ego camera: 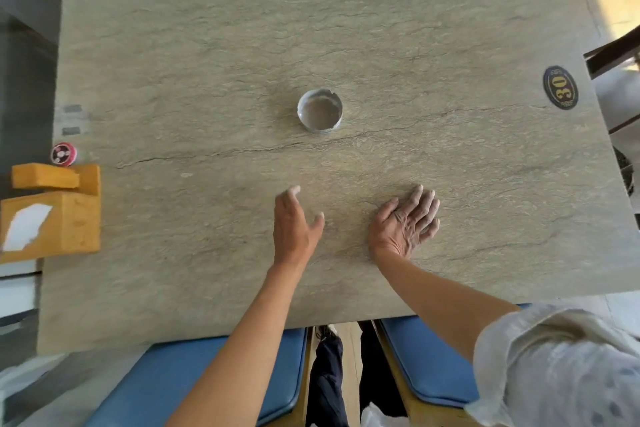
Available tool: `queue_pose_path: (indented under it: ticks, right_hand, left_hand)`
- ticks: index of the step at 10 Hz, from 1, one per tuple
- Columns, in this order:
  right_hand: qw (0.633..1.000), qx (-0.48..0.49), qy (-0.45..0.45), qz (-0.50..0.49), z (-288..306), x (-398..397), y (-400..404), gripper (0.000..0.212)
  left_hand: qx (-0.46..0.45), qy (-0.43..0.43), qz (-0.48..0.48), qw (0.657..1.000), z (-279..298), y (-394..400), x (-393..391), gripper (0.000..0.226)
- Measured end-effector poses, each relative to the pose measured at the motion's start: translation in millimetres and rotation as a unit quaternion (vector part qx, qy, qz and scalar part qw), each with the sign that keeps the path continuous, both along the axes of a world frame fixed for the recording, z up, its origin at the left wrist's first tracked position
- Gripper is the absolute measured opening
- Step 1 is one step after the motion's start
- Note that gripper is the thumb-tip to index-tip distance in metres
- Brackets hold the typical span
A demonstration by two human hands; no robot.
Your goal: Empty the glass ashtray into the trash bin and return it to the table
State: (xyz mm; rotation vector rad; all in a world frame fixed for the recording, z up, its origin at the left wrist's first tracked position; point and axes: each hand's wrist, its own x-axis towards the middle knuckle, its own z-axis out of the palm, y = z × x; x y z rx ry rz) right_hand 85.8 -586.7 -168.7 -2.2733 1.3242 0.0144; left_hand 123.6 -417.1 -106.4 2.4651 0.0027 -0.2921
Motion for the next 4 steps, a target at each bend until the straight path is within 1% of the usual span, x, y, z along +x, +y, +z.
queue_pose_path:
  ticks: [1, 2, 3, 4]
  right_hand:
    - [0.999, 0.033, 0.006, 0.025, 9.4, -5.7, -1.9, 0.073]
    - [0.995, 0.076, 0.030, 0.058, 23.0, -12.1, -10.3, 0.080]
    - [0.985, 0.120, 0.075, 0.101, 44.4, -21.4, -21.6, 0.084]
    - [0.965, 0.171, 0.120, 0.161, 64.3, -36.4, -17.1, 0.080]
  left_hand:
    - [0.006, 0.041, -0.031, 0.999, 20.0, 23.7, -37.6, 0.062]
    - [0.023, 0.063, -0.065, 0.996, 37.8, 46.7, -69.2, 0.055]
    - [0.032, 0.077, -0.082, 0.993, 47.6, 65.6, -97.8, 0.050]
    - [0.041, 0.092, -0.104, 0.989, 50.9, 81.2, -120.5, 0.044]
